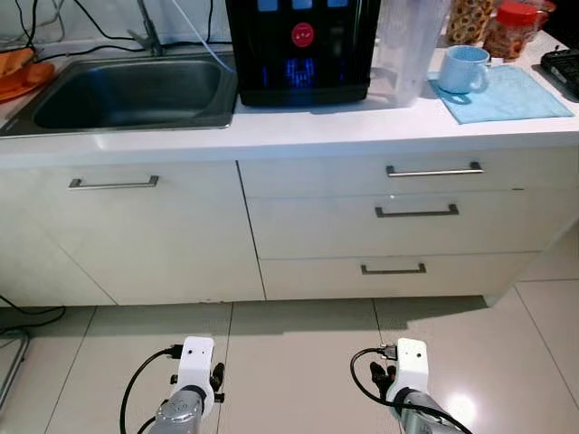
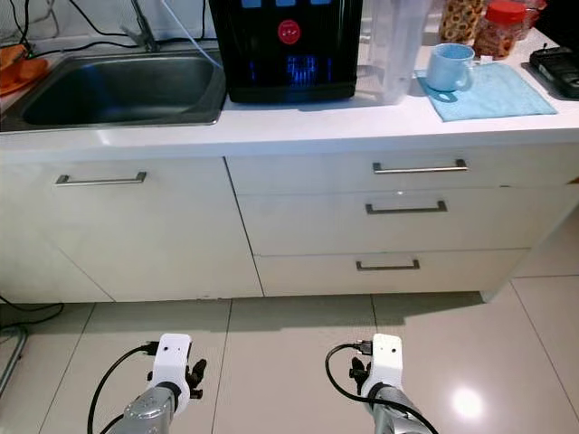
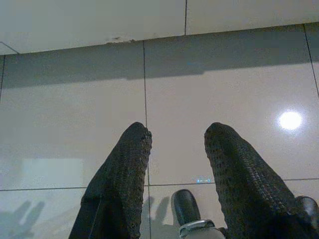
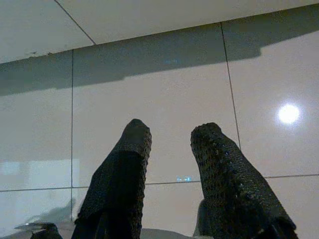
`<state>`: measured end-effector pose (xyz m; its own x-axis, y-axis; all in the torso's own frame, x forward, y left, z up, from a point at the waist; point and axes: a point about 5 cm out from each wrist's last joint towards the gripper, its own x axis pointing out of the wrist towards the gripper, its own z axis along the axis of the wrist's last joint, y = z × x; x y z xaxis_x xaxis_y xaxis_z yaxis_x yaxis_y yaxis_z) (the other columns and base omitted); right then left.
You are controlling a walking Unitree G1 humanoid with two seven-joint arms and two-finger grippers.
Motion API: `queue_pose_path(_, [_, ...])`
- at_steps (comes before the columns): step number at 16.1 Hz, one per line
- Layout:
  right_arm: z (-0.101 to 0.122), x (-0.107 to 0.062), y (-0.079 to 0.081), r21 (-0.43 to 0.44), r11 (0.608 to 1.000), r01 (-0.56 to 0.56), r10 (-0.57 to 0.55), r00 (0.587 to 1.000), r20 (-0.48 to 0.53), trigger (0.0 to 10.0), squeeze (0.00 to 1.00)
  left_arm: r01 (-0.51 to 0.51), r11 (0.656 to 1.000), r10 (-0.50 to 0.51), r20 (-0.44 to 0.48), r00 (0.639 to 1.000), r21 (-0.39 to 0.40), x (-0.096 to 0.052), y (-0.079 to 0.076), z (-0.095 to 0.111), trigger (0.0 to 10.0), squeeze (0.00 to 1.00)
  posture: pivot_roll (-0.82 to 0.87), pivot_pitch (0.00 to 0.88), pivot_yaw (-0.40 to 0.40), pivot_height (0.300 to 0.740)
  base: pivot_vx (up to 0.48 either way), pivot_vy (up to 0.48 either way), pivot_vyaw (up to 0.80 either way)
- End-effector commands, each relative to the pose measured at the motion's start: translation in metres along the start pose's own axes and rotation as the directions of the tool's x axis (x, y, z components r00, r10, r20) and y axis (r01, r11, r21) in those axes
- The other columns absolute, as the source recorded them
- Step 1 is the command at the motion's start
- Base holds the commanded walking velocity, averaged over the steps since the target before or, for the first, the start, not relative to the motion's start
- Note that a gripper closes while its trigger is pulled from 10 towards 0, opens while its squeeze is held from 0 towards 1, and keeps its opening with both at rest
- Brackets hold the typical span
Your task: Kitchen organization
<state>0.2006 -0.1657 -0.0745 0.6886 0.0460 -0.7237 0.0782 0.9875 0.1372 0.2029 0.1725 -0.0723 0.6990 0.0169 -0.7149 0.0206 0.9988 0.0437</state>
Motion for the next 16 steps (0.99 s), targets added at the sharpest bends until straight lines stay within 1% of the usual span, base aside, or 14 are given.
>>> queue_pose_path(1, [0.0010, 0.0003, 0.0015, -0.001, 1.000, -0.009, 0.009, 1.000, 0.006, 10.0, 0.00, -0.007, 1.000, 0.007, 0.004, 1.000, -0.007, 0.0000, 0.0029, 0.0007, 10.0, 0.00, 0.03, 0.000, 0.088, 0.740, 0.480, 0.000, 0.00])
queue_pose_path(13, [0.0008, 0.0003, 0.0020, -0.004, 1.000, -0.012, 0.012, 1.000, 0.005, 10.0, 0.00, -0.009, 1.000, 0.009, 0.007, 1.000, -0.006, -0.0003, 0.0029, 0.0004, 10.0, 0.00, 0.03, 0.000, 0.088, 0.740, 0.480, 0.000, 0.00])
queue_pose_path(16, [0.0003, 0.0002, 0.0022, -0.005, 1.000, -0.012, 0.012, 1.000, 0.004, 10.0, 0.00, -0.005, 1.000, 0.006, 0.023, 1.000, -0.018, -0.0003, 0.0019, 0.0017, 10.0, 0.00, 0.03, 0.000, 0.087, 0.740, 0.000, 0.000, 0.00])
